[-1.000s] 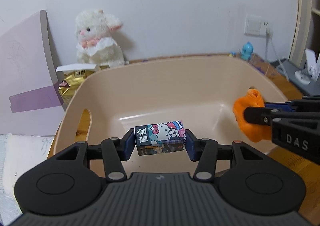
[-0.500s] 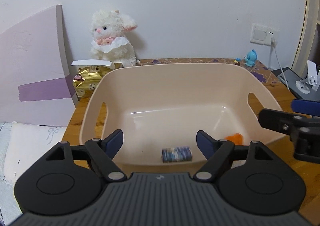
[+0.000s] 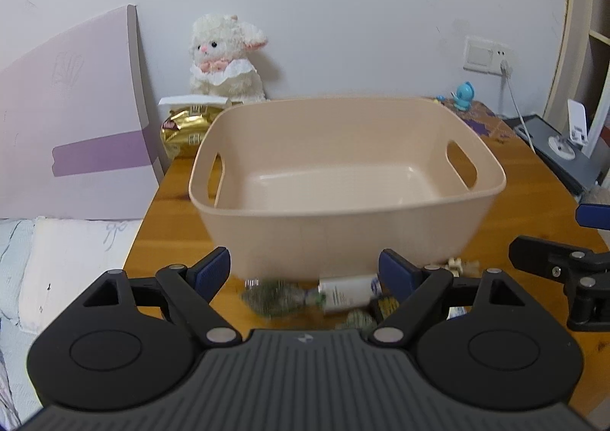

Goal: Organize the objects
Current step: 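Grasp the green-plaid scrunchie with the left tool while the right tool grasps the blue-and-white box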

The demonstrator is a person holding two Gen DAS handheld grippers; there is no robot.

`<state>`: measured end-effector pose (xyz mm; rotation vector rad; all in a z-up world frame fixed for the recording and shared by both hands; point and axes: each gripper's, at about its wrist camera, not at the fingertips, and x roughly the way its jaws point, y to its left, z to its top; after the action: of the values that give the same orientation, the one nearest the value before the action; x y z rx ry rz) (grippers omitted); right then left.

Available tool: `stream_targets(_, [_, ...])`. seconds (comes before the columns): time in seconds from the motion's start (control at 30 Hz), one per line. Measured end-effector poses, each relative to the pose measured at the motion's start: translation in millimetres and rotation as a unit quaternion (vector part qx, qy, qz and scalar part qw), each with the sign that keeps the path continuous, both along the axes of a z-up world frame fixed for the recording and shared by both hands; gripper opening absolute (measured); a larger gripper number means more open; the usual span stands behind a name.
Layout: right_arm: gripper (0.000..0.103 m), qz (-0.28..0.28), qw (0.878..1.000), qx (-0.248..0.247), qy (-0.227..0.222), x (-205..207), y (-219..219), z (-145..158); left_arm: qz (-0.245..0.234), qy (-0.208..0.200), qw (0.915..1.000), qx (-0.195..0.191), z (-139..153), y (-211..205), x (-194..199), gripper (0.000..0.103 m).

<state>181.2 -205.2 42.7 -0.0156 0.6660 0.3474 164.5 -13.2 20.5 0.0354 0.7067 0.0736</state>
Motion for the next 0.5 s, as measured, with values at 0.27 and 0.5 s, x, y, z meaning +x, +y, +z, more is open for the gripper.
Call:
stream_targets(0.27, [0.103, 0.002, 0.999, -0.02, 0.027, -26, -3, -19, -0.009, 0.04, 0.999, -0.017, -28, -6, -30, 0.086])
stream_targets(0.5, [0.103, 0.007, 0.997, -0.04, 0.064, -32, -2, -47, -0.02, 0.072, 0.9972, -0.004, -54, -14, -42, 0.086])
